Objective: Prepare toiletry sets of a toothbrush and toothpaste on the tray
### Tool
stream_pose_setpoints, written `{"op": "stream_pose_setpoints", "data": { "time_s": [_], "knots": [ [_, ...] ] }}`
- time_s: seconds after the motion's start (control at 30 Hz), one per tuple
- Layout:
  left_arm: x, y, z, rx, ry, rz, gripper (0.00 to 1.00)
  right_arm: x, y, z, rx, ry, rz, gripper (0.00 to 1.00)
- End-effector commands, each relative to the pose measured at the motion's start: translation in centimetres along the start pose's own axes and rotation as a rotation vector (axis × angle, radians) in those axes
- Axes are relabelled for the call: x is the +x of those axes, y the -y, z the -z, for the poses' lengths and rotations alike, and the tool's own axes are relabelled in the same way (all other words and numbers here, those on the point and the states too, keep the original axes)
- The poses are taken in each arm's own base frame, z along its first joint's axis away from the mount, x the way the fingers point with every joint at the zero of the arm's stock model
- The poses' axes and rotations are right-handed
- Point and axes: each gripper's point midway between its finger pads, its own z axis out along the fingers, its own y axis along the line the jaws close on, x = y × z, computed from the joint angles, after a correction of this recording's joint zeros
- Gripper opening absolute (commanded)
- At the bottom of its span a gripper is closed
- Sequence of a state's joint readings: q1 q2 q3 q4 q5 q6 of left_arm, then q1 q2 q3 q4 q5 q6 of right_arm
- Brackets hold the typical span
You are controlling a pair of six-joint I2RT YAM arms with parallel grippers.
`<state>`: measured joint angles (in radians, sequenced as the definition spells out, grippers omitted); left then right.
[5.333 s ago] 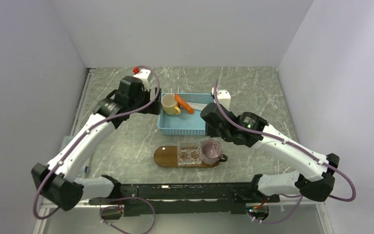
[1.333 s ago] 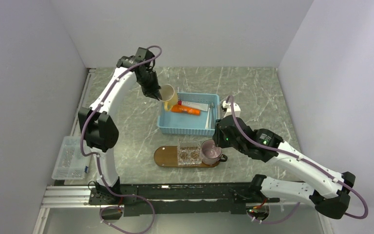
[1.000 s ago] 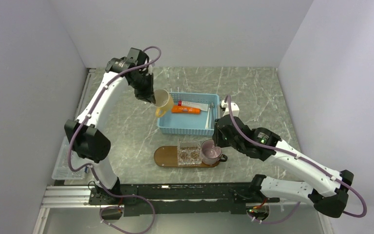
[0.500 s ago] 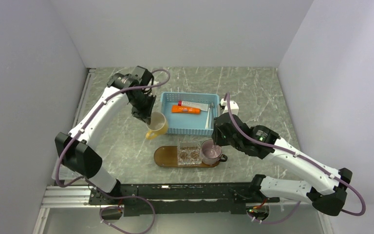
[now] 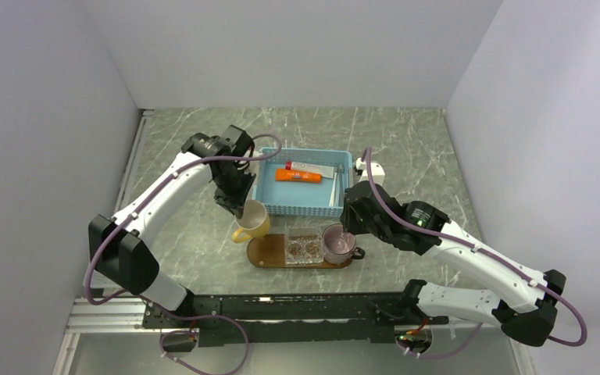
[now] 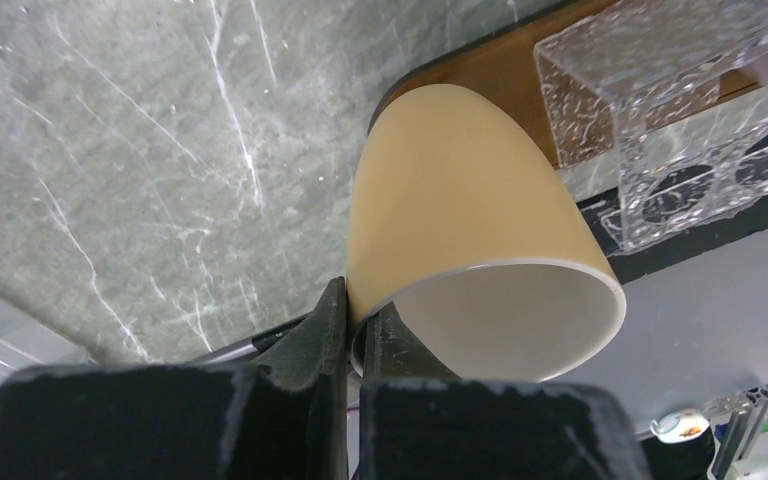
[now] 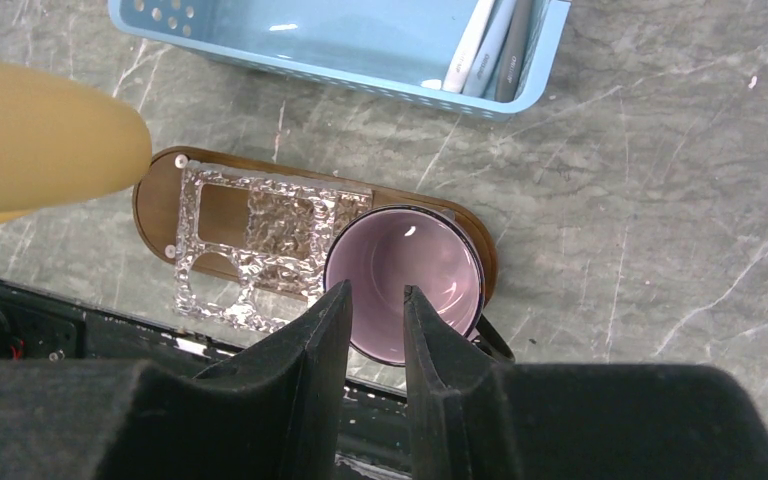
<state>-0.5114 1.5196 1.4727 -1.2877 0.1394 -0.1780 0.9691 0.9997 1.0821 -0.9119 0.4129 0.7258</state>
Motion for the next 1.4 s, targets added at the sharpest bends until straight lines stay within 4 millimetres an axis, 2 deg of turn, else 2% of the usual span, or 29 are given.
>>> {"op": "stream_pose_setpoints", "data": {
  "time_s": [0.0, 0.3, 1.27, 1.37],
  "knots": [
    [0.1, 0.7, 0.4, 0.022, 0.040, -0.017, 0.00, -0.9, -0.1, 0.3, -0.003, 0.030, -0.019, 0.28],
    [1.8, 1.7, -1.6, 0.015, -0.035, -0.079, 0.00, -0.4, -0.4, -0.1, -0.010, 0.012, -0.010, 0.28],
    [2.2, 3.7, -4.0, -0.008, -0.117, -0.161, 0.00, 0.4, -0.2, -0.5, -0.018, 0.004, -0.025, 0.28],
    [2.5, 4.1, -4.3, 0.006, -0.122, -0.163, 0.03, 0.4, -0.3, -0.6, -0.023, 0.005, -0.027, 0.28]
  ]
}}
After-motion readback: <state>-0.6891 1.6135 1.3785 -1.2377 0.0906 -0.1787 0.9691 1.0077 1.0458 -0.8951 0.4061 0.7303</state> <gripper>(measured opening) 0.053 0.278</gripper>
